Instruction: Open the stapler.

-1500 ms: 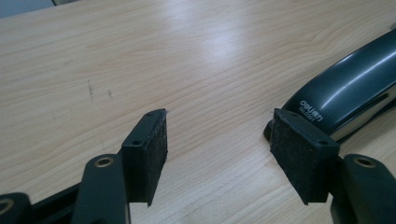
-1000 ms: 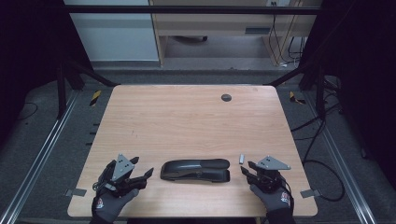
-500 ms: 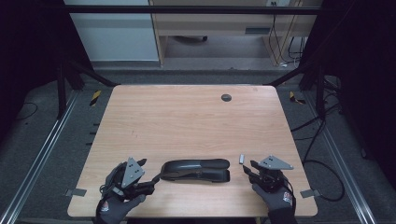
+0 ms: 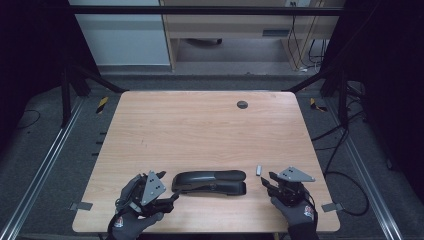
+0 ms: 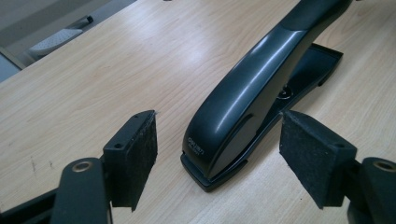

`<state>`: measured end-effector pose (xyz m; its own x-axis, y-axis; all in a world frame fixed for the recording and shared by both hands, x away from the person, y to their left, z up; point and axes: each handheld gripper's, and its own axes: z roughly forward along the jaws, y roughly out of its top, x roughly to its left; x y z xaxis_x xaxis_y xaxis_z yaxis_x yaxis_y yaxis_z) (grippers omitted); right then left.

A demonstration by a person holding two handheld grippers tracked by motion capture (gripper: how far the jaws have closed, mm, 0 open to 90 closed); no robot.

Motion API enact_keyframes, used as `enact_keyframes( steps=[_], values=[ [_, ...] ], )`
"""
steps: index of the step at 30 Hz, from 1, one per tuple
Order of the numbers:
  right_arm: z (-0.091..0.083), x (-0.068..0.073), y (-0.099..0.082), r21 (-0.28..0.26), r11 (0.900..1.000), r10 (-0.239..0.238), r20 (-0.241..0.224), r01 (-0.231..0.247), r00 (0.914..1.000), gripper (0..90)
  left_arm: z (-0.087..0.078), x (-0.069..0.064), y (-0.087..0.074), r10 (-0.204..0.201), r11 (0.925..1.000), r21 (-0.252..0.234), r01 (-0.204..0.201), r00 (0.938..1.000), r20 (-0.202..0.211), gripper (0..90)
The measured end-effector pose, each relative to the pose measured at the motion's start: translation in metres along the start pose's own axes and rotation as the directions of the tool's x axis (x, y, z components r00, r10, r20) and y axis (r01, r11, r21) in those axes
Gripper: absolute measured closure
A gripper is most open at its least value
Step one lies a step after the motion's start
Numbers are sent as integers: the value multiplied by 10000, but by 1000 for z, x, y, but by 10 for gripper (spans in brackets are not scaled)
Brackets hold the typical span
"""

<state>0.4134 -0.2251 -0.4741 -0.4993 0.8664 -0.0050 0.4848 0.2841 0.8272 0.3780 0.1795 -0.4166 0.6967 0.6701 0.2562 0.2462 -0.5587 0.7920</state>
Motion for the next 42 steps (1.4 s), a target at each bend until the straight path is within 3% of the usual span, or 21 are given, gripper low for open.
enact_keyframes(
  steps=[11, 21, 41, 42],
  values=[
    [1, 0, 0, -1, 10000, 27, 46, -27, 10000, 605, 6, -15, 15, 486, 9988, 37, -485, 9988, -6, 262],
    [1, 0, 0, -10, 10000, 28, 102, -28, 9999, 601, 21, -35, 26, 1336, 9908, 219, -1336, 9910, 24, 258],
    [0, -1, 0, -41, 9999, 99, 82, -99, 9999, 599, 42, -69, 48, 2739, 9617, 209, -2734, 9615, -245, 253],
    [-1, -2, 0, -45, 9999, 94, 89, -94, 9999, 599, 43, -70, 49, 2869, 9578, 248, -2862, 9576, -263, 252]
  ],
)
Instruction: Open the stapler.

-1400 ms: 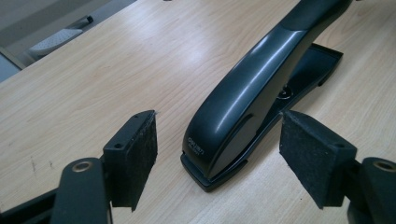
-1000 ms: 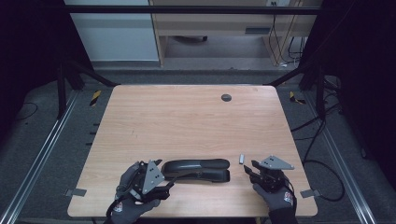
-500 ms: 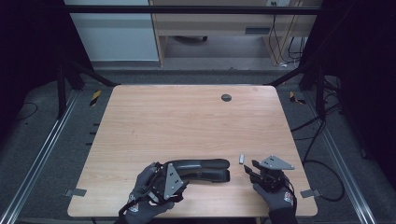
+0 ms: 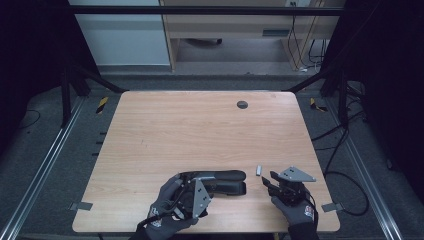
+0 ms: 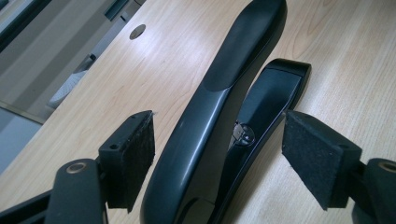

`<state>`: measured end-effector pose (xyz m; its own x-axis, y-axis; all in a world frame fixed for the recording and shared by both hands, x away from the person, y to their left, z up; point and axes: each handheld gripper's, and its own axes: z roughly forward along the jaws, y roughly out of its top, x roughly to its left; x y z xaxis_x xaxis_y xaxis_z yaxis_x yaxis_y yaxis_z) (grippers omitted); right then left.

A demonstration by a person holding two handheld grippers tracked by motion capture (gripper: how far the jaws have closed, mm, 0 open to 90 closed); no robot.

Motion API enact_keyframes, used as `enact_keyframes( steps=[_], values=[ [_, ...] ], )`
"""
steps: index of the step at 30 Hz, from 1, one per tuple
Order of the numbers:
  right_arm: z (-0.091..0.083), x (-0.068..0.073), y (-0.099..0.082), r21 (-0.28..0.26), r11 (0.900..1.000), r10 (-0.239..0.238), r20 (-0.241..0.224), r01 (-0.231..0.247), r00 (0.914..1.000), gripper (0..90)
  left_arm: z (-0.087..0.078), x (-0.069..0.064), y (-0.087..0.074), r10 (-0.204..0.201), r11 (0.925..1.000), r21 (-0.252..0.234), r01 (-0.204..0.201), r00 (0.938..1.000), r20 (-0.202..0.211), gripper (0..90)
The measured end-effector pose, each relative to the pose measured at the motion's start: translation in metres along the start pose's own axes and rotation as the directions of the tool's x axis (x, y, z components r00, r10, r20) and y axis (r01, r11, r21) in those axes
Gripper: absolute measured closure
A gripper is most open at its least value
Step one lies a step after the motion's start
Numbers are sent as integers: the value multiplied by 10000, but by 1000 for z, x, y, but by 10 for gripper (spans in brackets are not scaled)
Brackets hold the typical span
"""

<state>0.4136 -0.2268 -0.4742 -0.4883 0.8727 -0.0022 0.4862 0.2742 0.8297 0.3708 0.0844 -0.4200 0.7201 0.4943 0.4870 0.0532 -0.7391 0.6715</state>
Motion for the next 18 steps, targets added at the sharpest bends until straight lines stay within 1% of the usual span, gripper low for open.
enact_keyframes(
  steps=[1, 4, 5, 6, 11, 15, 18],
  values=[
    [0, 0, 0, -4, 10000, 55, -3, -55, 10000, 599, 1, -1, 1, 37, 10000, 22, -37, 10000, -23, 251],
    [0, 0, 0, 10, 10000, 19, -4, -19, 10000, 599, 5, -5, 5, 179, 9998, 22, -179, 9998, -65, 250],
    [0, 0, 0, 13, 10000, 19, -7, -19, 10000, 599, 6, -6, 7, 309, 9995, 59, -308, 9995, -83, 249],
    [1, -1, 0, -25, 10000, -97, 47, 97, 9999, 599, 6, -7, 7, 337, 9994, 49, -337, 9994, -103, 250],
    [0, -1, -1, -22, 10000, -32, 46, 32, 10000, 599, 11, -11, 12, 614, 9981, 50, -613, 9978, -235, 248],
    [0, -1, 0, -25, 10000, -8, 42, 8, 10000, 599, 13, -13, 15, 711, 9975, 39, -710, 9969, -335, 247],
    [0, -1, -1, -26, 10000, -30, 53, 30, 10000, 599, 15, -15, 17, 874, 9962, 90, -871, 9953, -411, 247]
  ],
)
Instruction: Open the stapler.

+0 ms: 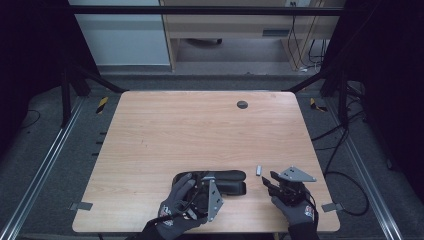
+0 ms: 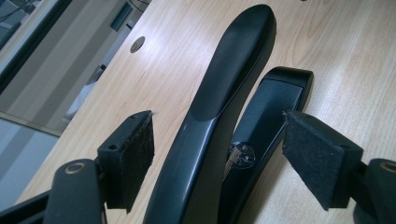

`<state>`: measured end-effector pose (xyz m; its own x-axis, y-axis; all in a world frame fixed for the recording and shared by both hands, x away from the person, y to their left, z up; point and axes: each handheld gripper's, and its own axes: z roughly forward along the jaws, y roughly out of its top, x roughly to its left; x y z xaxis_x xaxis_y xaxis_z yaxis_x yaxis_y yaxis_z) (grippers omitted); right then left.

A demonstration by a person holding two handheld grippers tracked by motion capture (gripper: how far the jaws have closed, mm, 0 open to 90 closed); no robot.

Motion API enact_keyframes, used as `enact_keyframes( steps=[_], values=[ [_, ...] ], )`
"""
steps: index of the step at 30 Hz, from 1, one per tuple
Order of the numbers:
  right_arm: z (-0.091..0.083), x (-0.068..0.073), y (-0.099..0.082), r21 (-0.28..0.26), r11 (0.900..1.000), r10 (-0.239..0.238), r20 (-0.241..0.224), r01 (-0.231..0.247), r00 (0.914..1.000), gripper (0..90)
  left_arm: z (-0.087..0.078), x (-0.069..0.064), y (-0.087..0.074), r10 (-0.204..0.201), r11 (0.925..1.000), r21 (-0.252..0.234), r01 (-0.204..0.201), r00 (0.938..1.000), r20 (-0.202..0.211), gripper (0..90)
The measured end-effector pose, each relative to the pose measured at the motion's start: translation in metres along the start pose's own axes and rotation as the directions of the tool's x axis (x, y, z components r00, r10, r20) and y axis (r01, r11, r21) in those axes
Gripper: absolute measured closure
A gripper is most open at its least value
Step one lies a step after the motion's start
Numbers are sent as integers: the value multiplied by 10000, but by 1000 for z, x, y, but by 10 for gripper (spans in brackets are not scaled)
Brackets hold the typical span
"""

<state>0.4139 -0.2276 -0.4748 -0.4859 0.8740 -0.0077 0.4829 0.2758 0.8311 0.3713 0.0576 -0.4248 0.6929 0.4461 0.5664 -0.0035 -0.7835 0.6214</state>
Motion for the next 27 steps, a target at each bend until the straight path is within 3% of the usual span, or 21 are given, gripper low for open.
enact_keyframes(
  steps=[2, 19, 22, 24, 27],
  values=[
    [0, 0, 0, -9, 10000, 17, -15, -17, 10000, 599, 1, -2, 2, 310, 9995, 118, -309, 9995, -94, 246],
    [0, 0, 0, 2, 10000, -22, -36, 22, 10000, 601, 14, -11, 12, 769, 9970, 120, -764, 9960, -444, 242],
    [0, 0, 0, 19, 10000, 10, -37, -9, 10000, 604, 16, -11, 14, 1031, 9943, 320, -1017, 9936, -457, 241],
    [0, 0, 0, 11, 10000, 0, -40, 0, 10000, 607, 19, -14, 15, 932, 9955, 205, -923, 9945, -483, 241],
    [0, 0, 0, 17, 10000, -1, -70, 1, 10000, 614, 21, -15, 17, 1271, 9915, 360, -1253, 9906, -515, 240]
  ],
)
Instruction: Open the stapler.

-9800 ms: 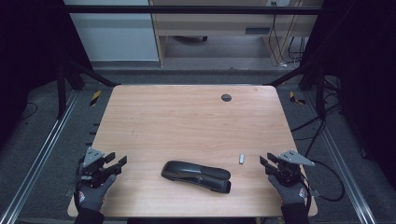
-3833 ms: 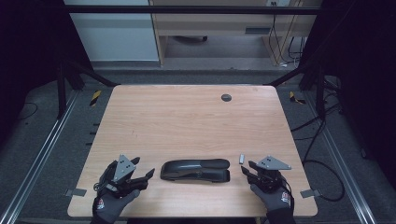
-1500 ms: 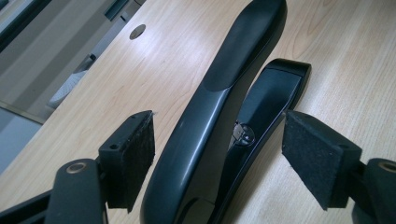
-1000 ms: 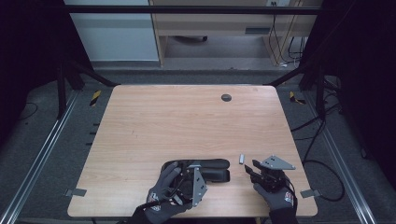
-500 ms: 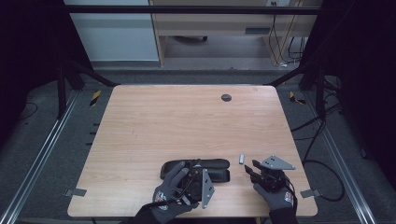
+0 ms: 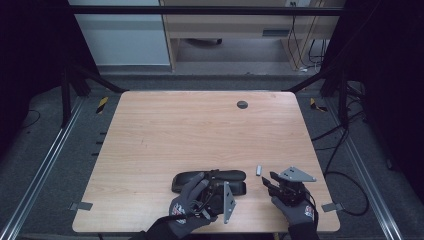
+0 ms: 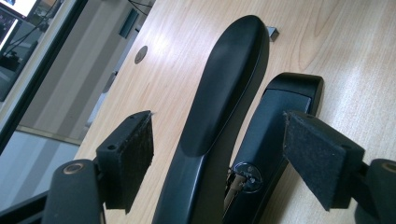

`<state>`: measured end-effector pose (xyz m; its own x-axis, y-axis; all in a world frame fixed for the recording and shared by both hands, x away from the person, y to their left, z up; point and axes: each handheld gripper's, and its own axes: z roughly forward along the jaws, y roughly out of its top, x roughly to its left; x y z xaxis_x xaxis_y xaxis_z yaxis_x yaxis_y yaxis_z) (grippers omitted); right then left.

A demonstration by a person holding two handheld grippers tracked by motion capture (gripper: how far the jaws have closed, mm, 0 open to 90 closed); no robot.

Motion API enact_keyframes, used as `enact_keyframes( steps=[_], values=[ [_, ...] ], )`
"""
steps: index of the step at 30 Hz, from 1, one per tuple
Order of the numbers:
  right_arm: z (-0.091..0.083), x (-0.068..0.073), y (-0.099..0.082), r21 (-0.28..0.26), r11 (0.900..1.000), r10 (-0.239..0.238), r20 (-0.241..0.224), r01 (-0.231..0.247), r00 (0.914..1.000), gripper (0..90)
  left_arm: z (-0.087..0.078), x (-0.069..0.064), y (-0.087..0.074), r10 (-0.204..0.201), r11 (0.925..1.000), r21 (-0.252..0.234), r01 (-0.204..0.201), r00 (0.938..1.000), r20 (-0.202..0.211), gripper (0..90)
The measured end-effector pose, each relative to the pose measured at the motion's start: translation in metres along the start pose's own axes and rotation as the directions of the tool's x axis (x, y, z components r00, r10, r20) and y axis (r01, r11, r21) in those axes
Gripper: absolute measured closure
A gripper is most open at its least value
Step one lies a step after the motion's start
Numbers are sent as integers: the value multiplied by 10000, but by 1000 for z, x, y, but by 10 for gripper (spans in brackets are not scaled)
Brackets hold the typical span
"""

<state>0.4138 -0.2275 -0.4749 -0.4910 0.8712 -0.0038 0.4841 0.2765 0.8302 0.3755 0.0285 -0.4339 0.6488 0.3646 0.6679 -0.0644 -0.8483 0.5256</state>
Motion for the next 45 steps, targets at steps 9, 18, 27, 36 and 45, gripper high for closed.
enact_keyframes(
  steps=[9, 18, 27, 36, 45],
  values=[
    [0, 1, 0, 12, 10000, -30, -3, 30, 10000, 642, 8, -6, 5, 399, 9991, 150, -396, 9990, -202, 238],
    [-1, 2, 0, 80, 10000, 11, -111, -10, 9999, 693, 17, -8, 8, 699, 9970, 353, -687, 9969, -357, 237],
    [-2, 3, 1, 104, 9999, 7, -229, -4, 9997, 783, 26, -12, 10, 967, 9941, 526, -946, 9945, -405, 242],
    [-2, 5, 2, 268, 9996, -78, -329, 87, 9994, 850, 32, -13, 12, 1481, 9865, 781, -1437, 9875, -542, 282],
    [-2, 6, 2, 278, 9996, -97, -373, 107, 9993, 876, 37, -12, 12, 1613, 9831, 977, -1549, 9850, -613, 349]
  ],
)
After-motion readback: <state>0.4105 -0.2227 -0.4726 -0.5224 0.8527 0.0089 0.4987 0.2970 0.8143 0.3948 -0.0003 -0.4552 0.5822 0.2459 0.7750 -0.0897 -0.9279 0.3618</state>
